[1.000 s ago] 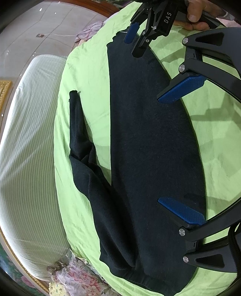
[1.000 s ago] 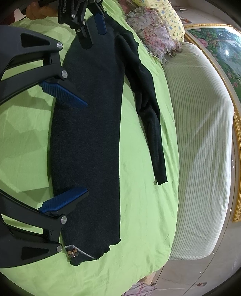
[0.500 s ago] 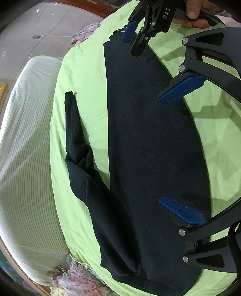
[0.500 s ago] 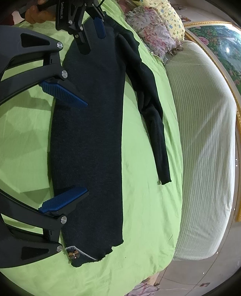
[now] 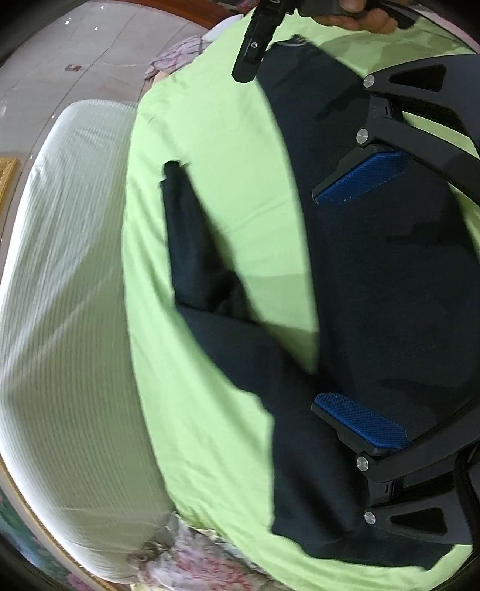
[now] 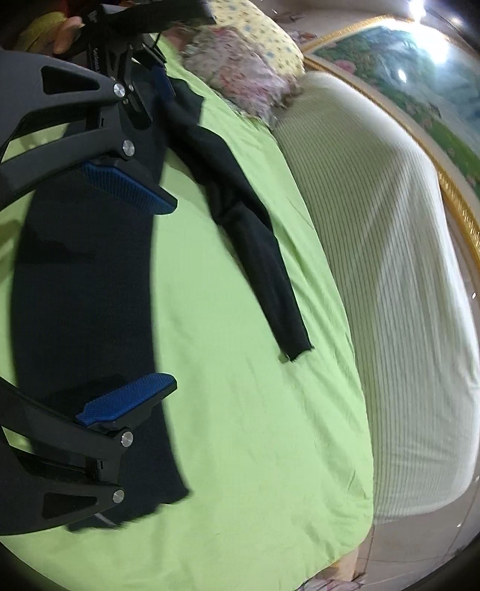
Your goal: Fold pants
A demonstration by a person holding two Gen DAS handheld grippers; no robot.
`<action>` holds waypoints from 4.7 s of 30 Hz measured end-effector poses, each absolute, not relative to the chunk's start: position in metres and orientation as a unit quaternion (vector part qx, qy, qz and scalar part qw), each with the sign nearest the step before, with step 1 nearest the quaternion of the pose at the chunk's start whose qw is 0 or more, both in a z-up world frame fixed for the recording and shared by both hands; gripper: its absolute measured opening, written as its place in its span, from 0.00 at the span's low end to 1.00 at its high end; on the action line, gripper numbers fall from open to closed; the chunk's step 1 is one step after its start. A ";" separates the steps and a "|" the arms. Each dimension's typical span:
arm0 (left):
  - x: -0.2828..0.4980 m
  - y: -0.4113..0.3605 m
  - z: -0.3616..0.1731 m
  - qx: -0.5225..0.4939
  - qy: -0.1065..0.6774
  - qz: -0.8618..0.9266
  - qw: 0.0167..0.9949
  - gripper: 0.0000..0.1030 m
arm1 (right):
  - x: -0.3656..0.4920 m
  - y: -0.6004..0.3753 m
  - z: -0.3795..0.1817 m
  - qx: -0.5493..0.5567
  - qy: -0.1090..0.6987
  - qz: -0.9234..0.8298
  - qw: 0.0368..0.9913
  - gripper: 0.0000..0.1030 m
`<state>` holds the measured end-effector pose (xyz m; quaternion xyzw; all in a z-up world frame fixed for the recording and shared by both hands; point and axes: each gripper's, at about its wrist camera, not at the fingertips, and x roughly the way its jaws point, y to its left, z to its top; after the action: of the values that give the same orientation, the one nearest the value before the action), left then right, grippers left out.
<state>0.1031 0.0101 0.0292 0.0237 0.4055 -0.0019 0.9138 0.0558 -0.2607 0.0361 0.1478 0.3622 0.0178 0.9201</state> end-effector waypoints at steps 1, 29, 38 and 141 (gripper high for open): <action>0.112 0.012 0.032 0.023 0.408 -0.001 0.913 0.98 | 0.066 -0.263 0.040 0.145 0.369 0.017 0.918 0.86; 0.351 0.044 -0.014 0.010 0.556 -0.044 0.830 0.60 | 0.308 -0.328 0.005 0.128 0.495 0.033 0.859 0.16; 0.327 0.037 0.004 -0.045 0.550 -0.119 0.826 0.19 | 0.268 -0.334 0.058 0.132 0.433 0.053 0.890 0.07; 0.004 0.216 0.018 -0.307 0.448 0.055 0.838 0.04 | 0.045 -0.162 0.031 -0.073 0.410 0.237 0.878 0.06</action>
<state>0.0043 0.2156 0.0184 -0.3075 0.4481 0.0550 0.8377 0.0451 -0.1619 0.0310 -0.0727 0.4100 0.2367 0.8778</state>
